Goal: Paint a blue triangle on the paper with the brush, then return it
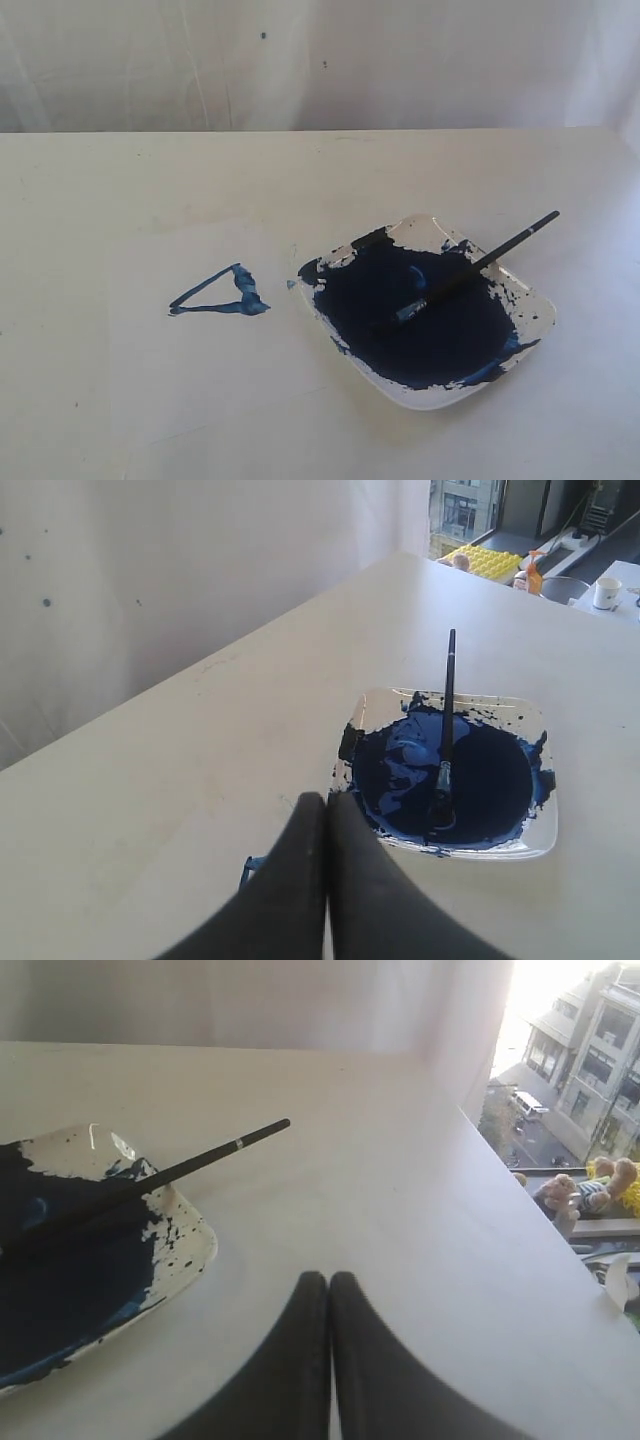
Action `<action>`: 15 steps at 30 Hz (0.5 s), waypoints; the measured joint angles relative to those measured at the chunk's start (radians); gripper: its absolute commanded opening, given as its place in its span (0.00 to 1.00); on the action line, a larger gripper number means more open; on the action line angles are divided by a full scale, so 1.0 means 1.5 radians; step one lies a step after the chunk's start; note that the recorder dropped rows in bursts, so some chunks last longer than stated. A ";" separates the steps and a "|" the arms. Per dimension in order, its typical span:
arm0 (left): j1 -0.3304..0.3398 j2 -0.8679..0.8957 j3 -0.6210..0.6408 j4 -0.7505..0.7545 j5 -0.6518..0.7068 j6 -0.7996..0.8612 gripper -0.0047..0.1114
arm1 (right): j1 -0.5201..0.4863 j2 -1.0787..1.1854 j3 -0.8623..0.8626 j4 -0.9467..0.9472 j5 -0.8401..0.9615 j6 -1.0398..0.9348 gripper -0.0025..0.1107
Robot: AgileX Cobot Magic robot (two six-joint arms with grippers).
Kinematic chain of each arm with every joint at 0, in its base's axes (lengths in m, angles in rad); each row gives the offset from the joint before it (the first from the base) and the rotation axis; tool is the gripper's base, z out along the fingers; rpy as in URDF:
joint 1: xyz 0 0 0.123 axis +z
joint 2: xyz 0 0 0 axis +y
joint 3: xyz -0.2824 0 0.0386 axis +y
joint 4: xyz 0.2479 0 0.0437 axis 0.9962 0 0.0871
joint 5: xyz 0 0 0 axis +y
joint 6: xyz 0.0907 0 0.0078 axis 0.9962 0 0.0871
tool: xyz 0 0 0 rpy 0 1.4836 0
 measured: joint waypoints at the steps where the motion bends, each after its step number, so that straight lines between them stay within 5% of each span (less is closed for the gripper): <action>1: 0.000 0.000 0.000 0.000 0.000 0.000 0.04 | -0.002 0.000 0.000 -0.002 0.000 0.006 0.02; 9: 0.000 0.000 0.000 0.000 0.000 0.000 0.04 | -0.003 0.000 0.000 -0.003 0.000 0.017 0.02; 15: 0.000 0.000 0.000 0.000 0.000 0.000 0.04 | 0.070 0.000 0.000 -0.004 0.000 0.017 0.02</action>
